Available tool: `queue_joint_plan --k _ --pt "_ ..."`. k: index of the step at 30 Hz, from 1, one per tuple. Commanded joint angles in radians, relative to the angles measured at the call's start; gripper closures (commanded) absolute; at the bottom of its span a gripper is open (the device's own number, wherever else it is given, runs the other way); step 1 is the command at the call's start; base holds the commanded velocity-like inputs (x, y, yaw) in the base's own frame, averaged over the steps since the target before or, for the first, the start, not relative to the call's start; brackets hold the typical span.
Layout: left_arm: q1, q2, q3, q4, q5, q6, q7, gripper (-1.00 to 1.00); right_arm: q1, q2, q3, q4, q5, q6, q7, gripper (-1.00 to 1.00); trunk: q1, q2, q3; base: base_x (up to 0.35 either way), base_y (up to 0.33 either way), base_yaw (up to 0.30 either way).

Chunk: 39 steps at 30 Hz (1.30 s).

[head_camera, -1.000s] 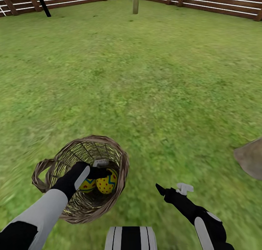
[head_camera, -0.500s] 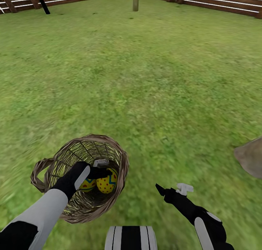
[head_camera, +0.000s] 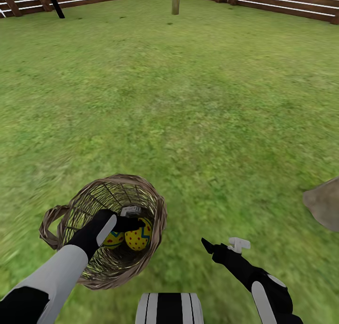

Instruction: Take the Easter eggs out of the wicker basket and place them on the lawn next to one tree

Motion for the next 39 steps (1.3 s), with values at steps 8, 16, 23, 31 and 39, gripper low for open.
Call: queue_joint_plan --k 8,16,23,31,39 --pt "0.000 0.002 -0.004 0.012 -0.021 0.001 -0.002 -1.00 0.000 0.001 -0.003 -0.001 -0.003 0.007 0.004 -1.00 0.001 -0.001 -0.008 0.000 0.000 0.000" --pt "0.000 0.002 -0.004 0.011 -0.021 0.001 -0.002 -1.00 -0.001 0.001 -0.003 -0.001 -0.003 0.007 0.004 -1.00 0.001 -0.001 -0.008 0.000 0.000 0.000" --pt "0.000 0.003 -0.005 0.010 -0.021 0.001 -0.003 1.00 0.000 0.001 -0.003 -0.001 -0.002 0.007 0.004 -1.00 0.001 -0.001 -0.008 0.000 0.000 0.000" --pt "0.000 0.003 -0.005 0.010 -0.020 0.001 -0.005 1.00 -0.001 0.001 -0.003 -0.001 -0.002 0.007 0.004 -1.00 0.001 -0.001 -0.008 0.000 0.000 0.000" --pt "0.000 0.003 -0.004 0.008 -0.020 0.001 -0.005 1.00 0.000 0.001 -0.003 -0.001 -0.002 0.007 0.004 -1.00 0.001 -0.001 -0.008 0.000 0.000 0.000"
